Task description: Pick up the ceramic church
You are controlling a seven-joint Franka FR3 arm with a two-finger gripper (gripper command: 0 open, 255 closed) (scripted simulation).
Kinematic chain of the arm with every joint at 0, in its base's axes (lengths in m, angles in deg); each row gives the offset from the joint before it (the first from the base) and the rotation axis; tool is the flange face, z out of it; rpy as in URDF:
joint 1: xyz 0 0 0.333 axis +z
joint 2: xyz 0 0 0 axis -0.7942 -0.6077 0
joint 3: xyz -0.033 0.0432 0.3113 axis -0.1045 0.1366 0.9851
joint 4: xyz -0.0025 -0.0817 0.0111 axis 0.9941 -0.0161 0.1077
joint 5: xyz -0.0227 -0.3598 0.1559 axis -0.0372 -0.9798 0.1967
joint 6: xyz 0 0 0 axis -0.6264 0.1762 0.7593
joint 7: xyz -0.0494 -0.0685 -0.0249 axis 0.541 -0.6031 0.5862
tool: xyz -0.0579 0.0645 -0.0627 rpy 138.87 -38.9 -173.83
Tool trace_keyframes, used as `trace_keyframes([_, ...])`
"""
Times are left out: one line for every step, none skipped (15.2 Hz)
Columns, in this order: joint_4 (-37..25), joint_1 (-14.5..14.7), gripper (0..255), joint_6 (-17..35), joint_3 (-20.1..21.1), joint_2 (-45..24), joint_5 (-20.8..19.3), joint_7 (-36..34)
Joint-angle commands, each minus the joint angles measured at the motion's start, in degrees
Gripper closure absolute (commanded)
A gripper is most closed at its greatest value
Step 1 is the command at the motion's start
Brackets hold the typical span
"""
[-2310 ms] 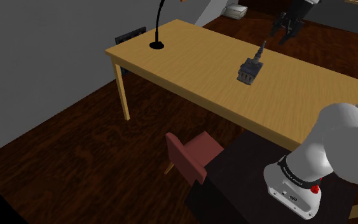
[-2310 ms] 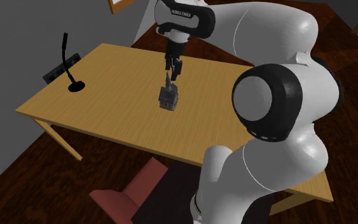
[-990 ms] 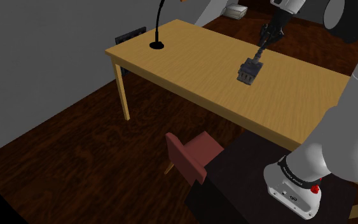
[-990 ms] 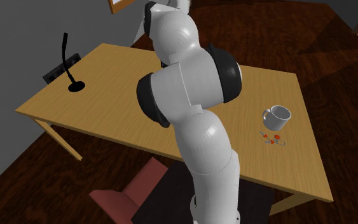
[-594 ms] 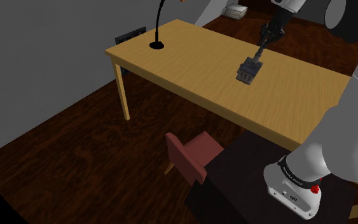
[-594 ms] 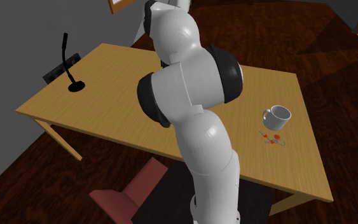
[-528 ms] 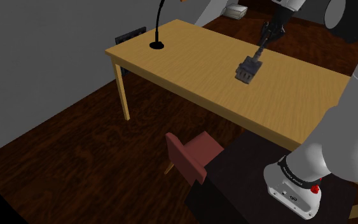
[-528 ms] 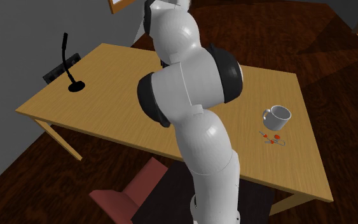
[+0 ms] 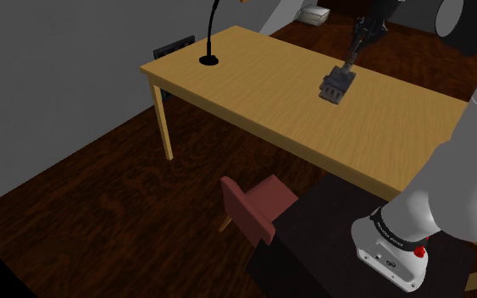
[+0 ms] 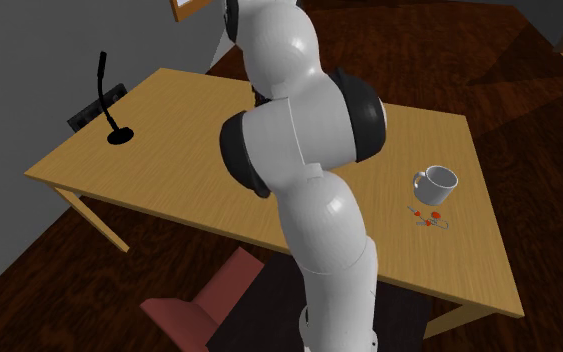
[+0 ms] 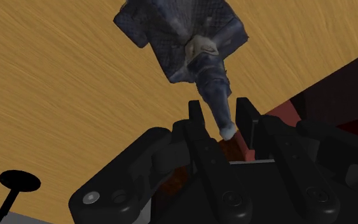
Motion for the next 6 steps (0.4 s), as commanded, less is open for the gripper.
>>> trace_keyframes([-1.96, -0.66, 255, -1.71, 0.13, -0.14, 0.10, -0.42])
trace_keyframes([-2.84, -0.99, 255, -2.49, 0.19, -0.21, 0.15, -0.59])
trace_keyframes([-3.75, -1.35, 255, -3.29, 0.27, -0.30, 0.23, -0.76])
trace_keyframes([-4.68, -1.73, 255, -4.09, 0.35, -0.40, 0.32, -0.92])
trace_keyframes([-4.81, -1.78, 255, -4.21, 0.36, -0.41, 0.32, -0.94])
trace_keyframes([-4.82, -1.79, 255, -4.21, 0.37, -0.42, 0.33, -0.94])
